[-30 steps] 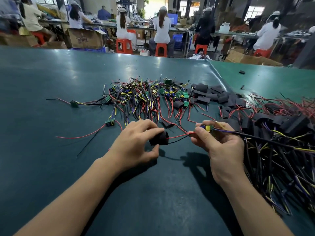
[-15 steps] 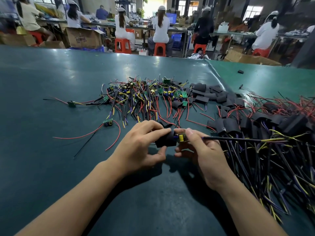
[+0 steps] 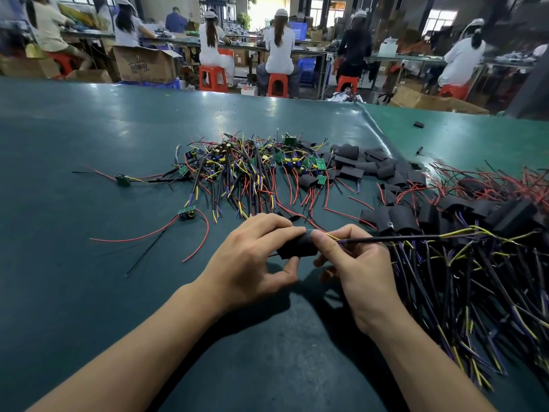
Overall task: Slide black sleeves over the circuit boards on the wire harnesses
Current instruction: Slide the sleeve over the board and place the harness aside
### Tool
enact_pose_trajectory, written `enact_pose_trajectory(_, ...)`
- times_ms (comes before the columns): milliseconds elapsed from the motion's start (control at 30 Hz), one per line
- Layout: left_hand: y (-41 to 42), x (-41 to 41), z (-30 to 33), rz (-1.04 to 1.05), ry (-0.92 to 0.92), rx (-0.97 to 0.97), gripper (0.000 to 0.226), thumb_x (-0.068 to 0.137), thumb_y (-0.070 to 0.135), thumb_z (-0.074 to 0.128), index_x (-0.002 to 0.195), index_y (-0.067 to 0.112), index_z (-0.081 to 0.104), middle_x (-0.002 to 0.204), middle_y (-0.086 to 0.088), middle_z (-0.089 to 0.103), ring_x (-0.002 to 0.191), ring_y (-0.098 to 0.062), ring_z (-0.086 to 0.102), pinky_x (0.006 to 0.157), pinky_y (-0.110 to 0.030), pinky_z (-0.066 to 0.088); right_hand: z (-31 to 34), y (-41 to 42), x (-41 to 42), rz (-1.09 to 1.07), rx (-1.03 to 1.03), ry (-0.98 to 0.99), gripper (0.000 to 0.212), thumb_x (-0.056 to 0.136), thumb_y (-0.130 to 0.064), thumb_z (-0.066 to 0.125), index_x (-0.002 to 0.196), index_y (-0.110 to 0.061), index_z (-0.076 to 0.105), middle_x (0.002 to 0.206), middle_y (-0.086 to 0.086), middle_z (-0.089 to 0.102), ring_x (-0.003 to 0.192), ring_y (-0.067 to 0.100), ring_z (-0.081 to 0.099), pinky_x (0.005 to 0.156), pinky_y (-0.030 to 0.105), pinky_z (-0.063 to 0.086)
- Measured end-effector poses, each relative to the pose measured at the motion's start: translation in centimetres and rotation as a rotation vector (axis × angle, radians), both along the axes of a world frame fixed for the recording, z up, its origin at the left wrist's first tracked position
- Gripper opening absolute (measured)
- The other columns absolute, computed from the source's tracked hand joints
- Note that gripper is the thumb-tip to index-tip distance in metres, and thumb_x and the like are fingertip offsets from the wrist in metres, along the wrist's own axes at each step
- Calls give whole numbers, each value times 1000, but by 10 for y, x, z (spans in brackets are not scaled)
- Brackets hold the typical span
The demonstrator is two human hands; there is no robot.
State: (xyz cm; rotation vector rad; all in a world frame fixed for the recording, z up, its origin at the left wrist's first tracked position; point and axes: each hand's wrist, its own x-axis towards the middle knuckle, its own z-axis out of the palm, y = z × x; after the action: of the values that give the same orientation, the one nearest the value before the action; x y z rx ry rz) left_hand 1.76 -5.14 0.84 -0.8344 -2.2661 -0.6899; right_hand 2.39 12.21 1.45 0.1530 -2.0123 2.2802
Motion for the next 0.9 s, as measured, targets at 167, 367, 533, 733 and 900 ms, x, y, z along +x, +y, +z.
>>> enact_pose_trajectory(167,-3,-3,0,43,6,74,40,75,7,77,113,-3,70,100,-13,66,90,-28,63,83,-38,53,5,4,-2,88,-59,-55,14,86,-20,68,75,-21,77,76,2,70,66,15,67,45,24,46)
enact_pose_trajectory(367,-1,-1,1,-7,56,7,39,75,6,80,111,-4,70,103,-15,69,87,-32,64,81,-41,53,0,7,-6,-26,0,15,3,84,-8,72,81,-9,71,67,1,69,60,10,63,47,20,47)
enact_pose_trajectory(533,0,-1,5,-36,68,37,32,75,6,81,104,-3,72,104,-12,70,89,-30,66,83,-41,53,-1,4,-7,11,-109,-94,26,71,-33,73,85,-11,68,70,-1,69,58,9,62,44,22,47)
enact_pose_trajectory(733,-2,-1,6,-113,95,62,28,79,6,77,104,-3,72,110,-11,70,98,-28,67,86,-41,53,-3,3,-4,146,40,-64,42,67,-45,76,81,-7,68,62,5,63,50,15,56,39,24,44)
enact_pose_trajectory(900,-4,-3,5,20,210,119,33,80,14,78,108,0,71,112,-10,68,101,-29,65,88,-45,50,7,6,-7,-230,-68,97,19,84,-27,71,76,-12,63,56,3,63,42,12,54,36,22,42)
